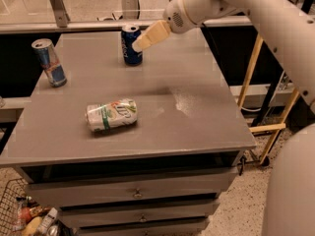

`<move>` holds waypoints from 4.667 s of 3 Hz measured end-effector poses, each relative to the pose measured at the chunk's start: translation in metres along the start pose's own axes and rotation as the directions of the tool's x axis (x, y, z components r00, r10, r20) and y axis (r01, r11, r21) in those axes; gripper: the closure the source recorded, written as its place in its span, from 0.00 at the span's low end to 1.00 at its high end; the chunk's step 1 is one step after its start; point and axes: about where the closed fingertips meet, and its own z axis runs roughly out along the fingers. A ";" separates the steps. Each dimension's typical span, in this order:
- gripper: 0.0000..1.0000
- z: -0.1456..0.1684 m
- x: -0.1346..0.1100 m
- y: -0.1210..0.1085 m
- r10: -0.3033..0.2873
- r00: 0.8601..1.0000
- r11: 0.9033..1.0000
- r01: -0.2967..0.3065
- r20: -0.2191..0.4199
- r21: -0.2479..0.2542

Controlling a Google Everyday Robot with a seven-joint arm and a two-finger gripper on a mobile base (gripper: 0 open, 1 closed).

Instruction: Move pepsi can near 7up can

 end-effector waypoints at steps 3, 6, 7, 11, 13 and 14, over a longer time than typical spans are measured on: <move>0.00 0.071 -0.027 -0.010 0.023 1.000 0.999 -0.023 -0.016 0.024; 0.72 0.079 -0.010 -0.016 0.019 0.999 0.999 -0.017 -0.051 0.036; 0.96 0.042 -0.027 0.011 -0.099 0.995 0.992 0.099 0.014 -0.077; 1.00 -0.023 0.032 0.149 -0.556 0.830 0.734 0.461 -0.052 -0.499; 1.00 -0.013 0.053 0.154 -0.583 0.809 0.710 0.463 -0.074 -0.531; 0.83 -0.011 0.052 0.154 -0.583 0.809 0.709 0.465 -0.071 -0.530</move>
Offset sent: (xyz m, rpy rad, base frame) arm 0.0539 0.0661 -0.0113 0.0027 -0.0033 -0.0498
